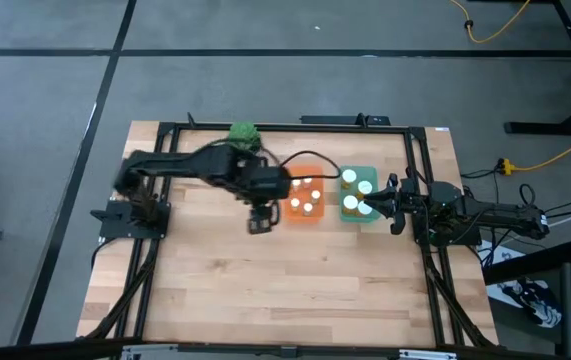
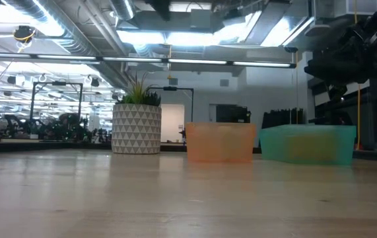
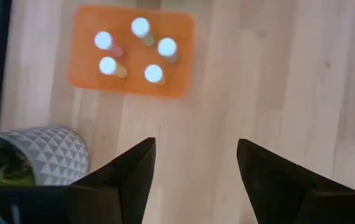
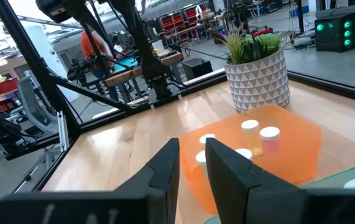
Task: Pick and place medicine bottles into bin by pill shape (circle, oval)
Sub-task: Return to Home Position
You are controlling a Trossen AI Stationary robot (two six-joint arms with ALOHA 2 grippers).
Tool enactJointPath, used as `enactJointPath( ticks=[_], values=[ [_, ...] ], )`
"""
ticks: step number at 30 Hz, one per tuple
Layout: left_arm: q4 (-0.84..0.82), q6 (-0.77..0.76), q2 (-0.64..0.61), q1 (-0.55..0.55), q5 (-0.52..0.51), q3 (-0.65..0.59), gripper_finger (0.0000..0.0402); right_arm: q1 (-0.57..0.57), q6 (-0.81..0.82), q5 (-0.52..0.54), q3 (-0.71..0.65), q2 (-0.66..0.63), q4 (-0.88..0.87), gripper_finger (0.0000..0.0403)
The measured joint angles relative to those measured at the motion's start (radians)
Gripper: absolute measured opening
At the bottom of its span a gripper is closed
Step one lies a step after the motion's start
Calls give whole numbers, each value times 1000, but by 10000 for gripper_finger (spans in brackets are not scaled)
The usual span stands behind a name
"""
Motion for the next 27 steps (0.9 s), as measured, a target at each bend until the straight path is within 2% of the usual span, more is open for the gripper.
enactJointPath(
  ticks=[3,7,10,19,23,27],
  values=[
    [56,71,-113,-26,-15,-115,219,0,0,0,0,0,0,80],
    [197,73,-325,-36,-63,-377,219,0,0,0,0,0,0,81],
    [378,72,-533,-19,-55,-628,219,0,0,0,0,0,0,81],
    [1078,66,-1134,27,-13,-1388,219,0,1,0,0,0,-2,81],
    [1296,38,-1347,36,-13,-1646,219,0,2,1,0,0,-2,81],
    [1384,-14,-1532,36,-13,-1826,219,0,2,1,0,1,-2,80]
  ],
)
